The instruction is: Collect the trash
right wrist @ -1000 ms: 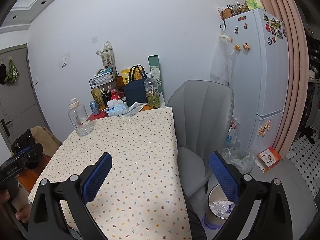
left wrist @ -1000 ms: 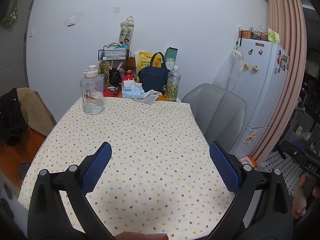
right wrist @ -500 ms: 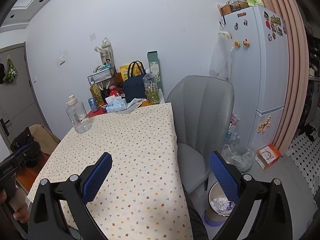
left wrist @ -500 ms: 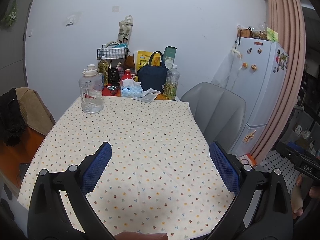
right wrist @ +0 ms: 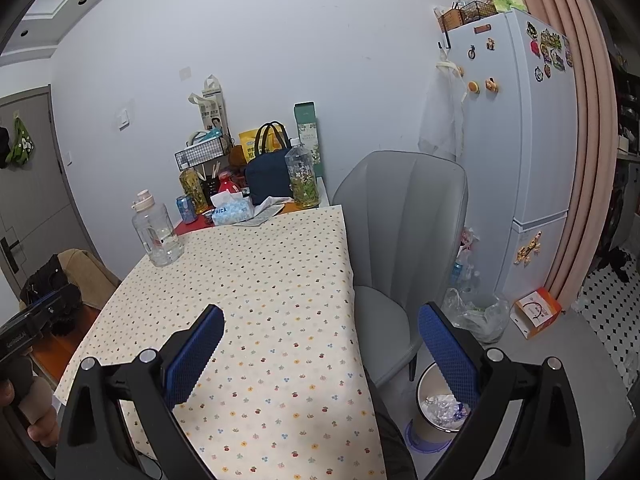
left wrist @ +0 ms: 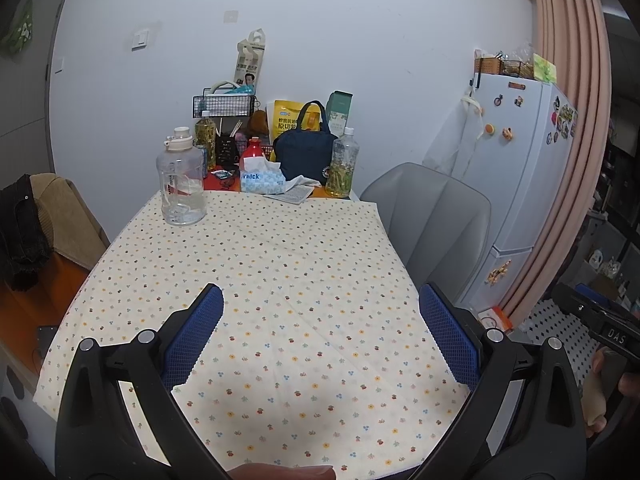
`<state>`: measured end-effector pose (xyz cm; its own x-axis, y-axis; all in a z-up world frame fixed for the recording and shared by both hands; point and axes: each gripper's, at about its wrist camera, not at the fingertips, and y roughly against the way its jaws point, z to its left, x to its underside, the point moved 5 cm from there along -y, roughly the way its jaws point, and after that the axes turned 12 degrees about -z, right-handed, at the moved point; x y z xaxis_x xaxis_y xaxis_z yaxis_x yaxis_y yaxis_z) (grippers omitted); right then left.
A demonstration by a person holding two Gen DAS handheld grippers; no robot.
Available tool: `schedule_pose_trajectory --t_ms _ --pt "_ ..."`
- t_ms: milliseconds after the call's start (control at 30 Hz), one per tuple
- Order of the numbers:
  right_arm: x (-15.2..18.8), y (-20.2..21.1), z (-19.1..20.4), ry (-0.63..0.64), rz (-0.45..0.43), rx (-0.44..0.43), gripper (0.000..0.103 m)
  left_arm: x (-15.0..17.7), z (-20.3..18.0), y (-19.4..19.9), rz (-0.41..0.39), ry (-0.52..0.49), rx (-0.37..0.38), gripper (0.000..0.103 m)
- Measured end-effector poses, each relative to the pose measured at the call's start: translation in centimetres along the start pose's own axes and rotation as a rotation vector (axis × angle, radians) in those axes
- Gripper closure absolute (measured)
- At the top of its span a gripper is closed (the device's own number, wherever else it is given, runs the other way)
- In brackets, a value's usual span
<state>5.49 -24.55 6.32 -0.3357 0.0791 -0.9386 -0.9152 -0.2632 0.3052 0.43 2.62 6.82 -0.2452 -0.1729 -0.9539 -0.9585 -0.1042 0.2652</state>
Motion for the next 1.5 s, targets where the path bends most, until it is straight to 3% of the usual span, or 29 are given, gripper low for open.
schedule_pose_trajectory --t_ms 1500 --pt "0.53 -0.05 0.57 0.003 0.009 -0.013 0.008 0.53 0.47 -0.42 0.011 0.002 -0.003 0.006"
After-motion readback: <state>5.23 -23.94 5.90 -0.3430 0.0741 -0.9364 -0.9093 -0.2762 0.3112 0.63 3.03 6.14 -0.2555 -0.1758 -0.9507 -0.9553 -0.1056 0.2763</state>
